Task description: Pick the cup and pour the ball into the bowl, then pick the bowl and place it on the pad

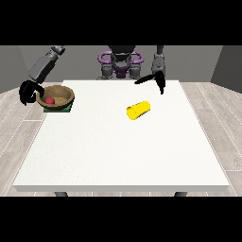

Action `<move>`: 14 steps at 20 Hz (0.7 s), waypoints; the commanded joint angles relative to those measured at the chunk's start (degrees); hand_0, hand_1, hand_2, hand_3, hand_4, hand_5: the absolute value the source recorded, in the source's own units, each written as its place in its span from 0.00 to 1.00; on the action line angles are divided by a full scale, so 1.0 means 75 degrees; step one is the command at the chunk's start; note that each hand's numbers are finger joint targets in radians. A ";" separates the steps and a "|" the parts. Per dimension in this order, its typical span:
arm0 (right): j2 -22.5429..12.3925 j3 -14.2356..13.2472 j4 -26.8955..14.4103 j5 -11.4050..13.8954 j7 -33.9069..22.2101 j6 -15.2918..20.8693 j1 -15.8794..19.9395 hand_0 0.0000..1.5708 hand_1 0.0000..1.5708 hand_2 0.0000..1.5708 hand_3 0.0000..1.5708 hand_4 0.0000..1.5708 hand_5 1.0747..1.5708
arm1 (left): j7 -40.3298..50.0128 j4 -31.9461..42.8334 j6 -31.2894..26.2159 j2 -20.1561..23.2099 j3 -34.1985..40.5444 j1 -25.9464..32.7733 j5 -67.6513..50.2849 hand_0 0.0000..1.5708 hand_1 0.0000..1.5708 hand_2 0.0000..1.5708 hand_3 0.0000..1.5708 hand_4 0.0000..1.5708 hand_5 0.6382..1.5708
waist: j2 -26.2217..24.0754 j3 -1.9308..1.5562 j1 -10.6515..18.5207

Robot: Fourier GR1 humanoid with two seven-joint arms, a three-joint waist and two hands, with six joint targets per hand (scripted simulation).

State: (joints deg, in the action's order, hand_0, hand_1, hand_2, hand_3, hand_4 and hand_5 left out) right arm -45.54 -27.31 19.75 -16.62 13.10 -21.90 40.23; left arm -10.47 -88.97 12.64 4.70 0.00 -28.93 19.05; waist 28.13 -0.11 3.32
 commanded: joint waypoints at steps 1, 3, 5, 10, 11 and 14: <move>-0.0264 -0.0427 -0.0427 -0.0428 -0.0424 -0.0122 0.0341 1.00 1.00 1.00 0.00 0.50 1.00 | 0.0096 -0.0506 -0.0281 0.0152 -0.0011 0.0270 -0.0168 0.00 0.00 0.00 0.00 0.00 0.99 | 0.0074 0.0001 0.0212; -0.0026 -0.0110 -0.0310 -0.0160 -0.0352 -0.0100 0.0139 1.00 1.00 1.00 0.00 0.45 1.00 | 0.0322 -0.0398 0.0050 -0.0206 -0.0173 0.0334 0.0040 0.00 0.00 0.00 0.00 0.00 0.99 | -0.0254 0.0005 -0.0054; -0.0426 -0.0206 -0.0321 -0.0306 -0.0806 -0.0413 0.0262 1.00 1.00 1.00 0.31 0.47 1.00 | 0.0041 -0.0106 -0.0239 0.0072 0.0210 0.0241 -0.0359 0.00 0.00 0.00 0.00 0.00 0.99 | -0.0216 0.0009 -0.0054; 0.0270 0.0410 -0.0034 0.0304 -0.0391 0.0281 -0.0054 1.00 1.00 1.00 0.59 0.45 1.00 | -0.0108 0.0278 -0.0249 -0.0115 0.0057 0.0316 -0.0345 0.00 0.00 0.00 0.00 0.00 1.00 | -0.0496 0.0014 0.0024; 0.0039 0.0330 -0.0253 0.0308 -0.0084 -0.0065 -0.0225 1.00 1.00 1.00 0.58 0.44 0.99 | 0.0318 -0.0657 -0.0520 0.0132 0.0043 0.0486 -0.0435 0.00 0.00 0.00 0.00 0.00 1.00 | -0.0261 0.0003 0.0152; -0.0141 0.0543 -0.0172 0.0573 0.0003 -0.0026 -0.0258 1.00 1.00 1.00 0.77 0.43 0.97 | 0.0029 -0.0642 -0.0169 -0.0146 -0.0039 0.0505 -0.0304 0.00 0.00 0.00 0.00 0.00 0.99 | 0.0006 0.0004 -0.0017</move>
State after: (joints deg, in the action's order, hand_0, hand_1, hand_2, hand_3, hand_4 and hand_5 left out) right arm -45.32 -24.89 18.28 -14.43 12.10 -22.04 39.09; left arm -9.52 -92.18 10.07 4.90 0.19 -25.76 16.54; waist 26.77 -0.07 3.67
